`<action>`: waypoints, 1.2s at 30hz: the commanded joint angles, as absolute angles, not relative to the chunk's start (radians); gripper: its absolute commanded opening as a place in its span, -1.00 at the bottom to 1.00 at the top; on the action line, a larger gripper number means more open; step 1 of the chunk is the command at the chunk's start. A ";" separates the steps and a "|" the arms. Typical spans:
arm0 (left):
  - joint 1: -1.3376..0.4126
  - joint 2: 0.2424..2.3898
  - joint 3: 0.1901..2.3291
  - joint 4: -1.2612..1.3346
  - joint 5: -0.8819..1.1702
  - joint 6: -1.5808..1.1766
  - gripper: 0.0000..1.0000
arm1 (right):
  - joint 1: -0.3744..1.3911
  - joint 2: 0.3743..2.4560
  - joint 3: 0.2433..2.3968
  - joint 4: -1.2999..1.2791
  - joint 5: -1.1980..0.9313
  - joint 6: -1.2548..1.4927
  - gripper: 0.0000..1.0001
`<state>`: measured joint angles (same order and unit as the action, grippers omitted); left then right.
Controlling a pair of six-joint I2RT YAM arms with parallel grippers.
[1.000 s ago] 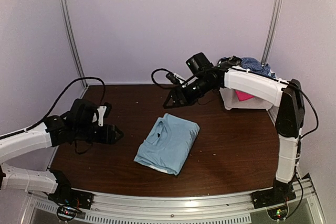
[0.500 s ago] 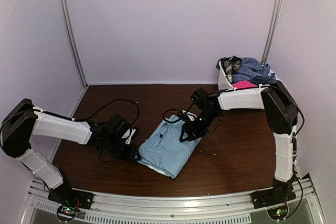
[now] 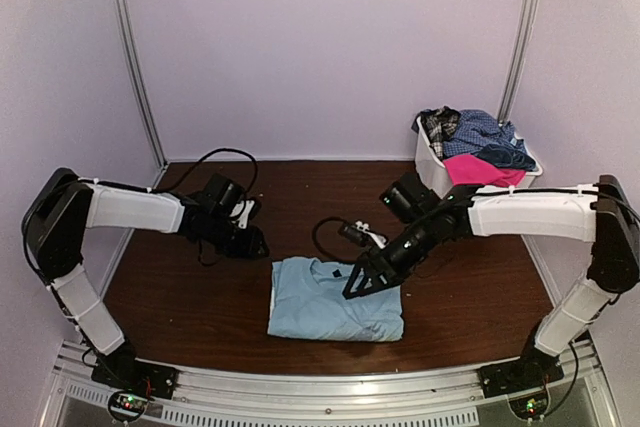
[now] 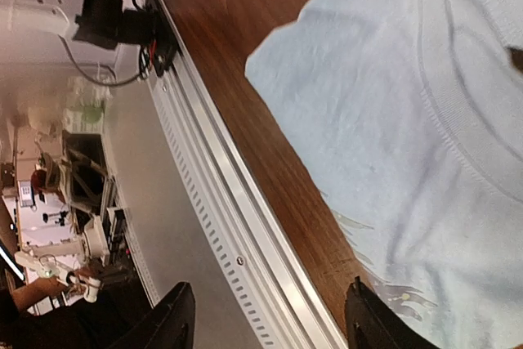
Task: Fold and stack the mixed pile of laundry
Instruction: Rotate the square-folded T-shirt at the center of the board, then adjust the square-folded T-shirt at the center of the board.
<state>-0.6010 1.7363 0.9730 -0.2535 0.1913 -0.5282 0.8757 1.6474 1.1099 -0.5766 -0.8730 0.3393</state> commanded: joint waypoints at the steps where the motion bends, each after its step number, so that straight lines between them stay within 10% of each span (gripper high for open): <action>1: -0.586 1.562 0.922 -0.220 0.286 -0.447 -0.12 | 0.690 1.501 1.067 -0.547 -0.802 0.380 0.25; 16: -0.643 1.672 0.979 -0.137 0.407 -0.505 -0.08 | 0.528 1.689 1.104 -0.715 -0.472 0.228 0.10; 36: -0.666 1.831 1.061 -0.161 0.423 -0.488 -0.29 | 0.494 1.822 1.146 -0.621 -0.600 0.230 -0.13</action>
<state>-0.6621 1.8233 1.0267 -0.1791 0.4084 -0.5034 0.5011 1.8008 1.1126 -0.6476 -0.5686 0.2352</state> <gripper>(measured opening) 0.375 0.436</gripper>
